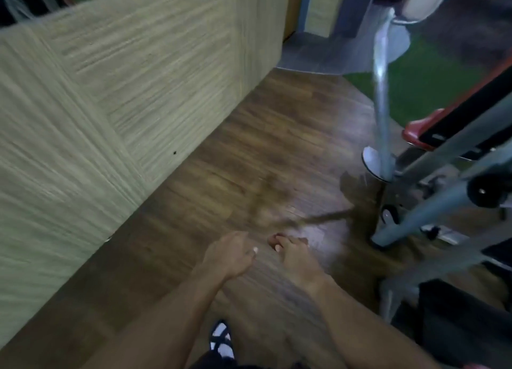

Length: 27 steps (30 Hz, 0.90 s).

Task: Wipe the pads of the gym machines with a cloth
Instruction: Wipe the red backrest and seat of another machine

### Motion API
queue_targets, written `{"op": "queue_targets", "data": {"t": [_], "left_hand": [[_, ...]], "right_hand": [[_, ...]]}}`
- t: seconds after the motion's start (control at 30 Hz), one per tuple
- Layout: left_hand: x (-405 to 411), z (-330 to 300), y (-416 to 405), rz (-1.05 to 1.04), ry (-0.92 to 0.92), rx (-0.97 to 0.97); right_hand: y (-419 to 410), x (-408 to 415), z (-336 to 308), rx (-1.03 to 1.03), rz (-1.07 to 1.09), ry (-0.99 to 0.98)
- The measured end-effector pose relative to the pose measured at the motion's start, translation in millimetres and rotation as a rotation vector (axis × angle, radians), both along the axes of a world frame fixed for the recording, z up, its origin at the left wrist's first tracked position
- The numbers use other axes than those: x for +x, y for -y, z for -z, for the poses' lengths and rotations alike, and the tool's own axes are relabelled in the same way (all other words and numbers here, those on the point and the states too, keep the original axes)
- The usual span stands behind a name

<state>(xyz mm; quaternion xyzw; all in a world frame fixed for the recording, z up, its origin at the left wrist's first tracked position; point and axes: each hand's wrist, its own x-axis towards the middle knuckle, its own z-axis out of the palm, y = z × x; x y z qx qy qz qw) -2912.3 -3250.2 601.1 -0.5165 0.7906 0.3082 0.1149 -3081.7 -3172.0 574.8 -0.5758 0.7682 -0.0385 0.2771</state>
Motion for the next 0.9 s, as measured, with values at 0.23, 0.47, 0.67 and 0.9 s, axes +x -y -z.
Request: {"op": "queue_targets", "data": {"t": [0.23,0.47,0.67,0.9], "left_hand": [[95.3,5.8,86.3,-0.125,0.07,0.065],[76.0,20.9,204.1,-0.098,0.087,0.083],[24.2,17.9,337.7,-0.044,0.094,0.107],[-43.9,-9.5,485.2,0.01,0.077,0.1]], "right_hand": [[105.8,72.7,-7.1,0.076,-0.076,0.055],[221.2,58.7,11.0,0.111,-0.083,0.006],[345.2,12.5,18.1,0.091,-0.007,0.057],[499.3,-51.8,16.7,0.081,-0.02,0.094]]}}
